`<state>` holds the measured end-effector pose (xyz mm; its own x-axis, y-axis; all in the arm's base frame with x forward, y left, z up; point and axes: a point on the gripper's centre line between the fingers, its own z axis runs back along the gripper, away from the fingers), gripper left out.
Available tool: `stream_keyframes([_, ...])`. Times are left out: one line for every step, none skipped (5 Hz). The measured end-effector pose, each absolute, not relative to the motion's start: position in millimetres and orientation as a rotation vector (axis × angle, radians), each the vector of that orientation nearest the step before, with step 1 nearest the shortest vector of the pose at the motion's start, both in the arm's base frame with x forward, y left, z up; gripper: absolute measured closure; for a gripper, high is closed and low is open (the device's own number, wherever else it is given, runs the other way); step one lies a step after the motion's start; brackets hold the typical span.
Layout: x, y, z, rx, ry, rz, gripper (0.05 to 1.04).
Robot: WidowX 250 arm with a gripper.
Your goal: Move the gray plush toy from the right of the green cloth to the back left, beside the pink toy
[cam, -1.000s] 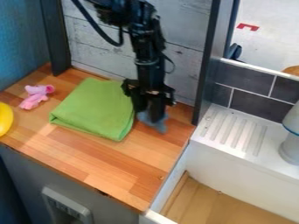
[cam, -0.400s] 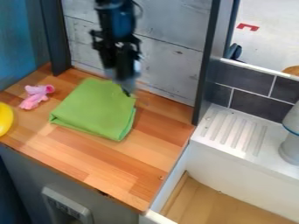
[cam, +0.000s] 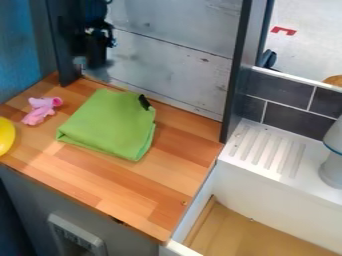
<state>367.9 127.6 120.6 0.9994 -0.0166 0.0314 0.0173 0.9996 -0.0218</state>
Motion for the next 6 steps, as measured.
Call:
stream_keyframes([380,156,104,-0.005,0.000,0.038,0.637])
stream_keyframes([386,160,74,-0.011,0.058,0.092,0.637])
stream_keyframes([392,169,66,0.023,0.098,0.111,0.637])
stream_keyframes([400,185,63,0.077,0.134,0.123,0.637])
stream_keyframes([407,201,67,0.111,0.148,0.154,0.637])
stream_keyframes([404,224,57,0.101,0.188,0.204,0.637])
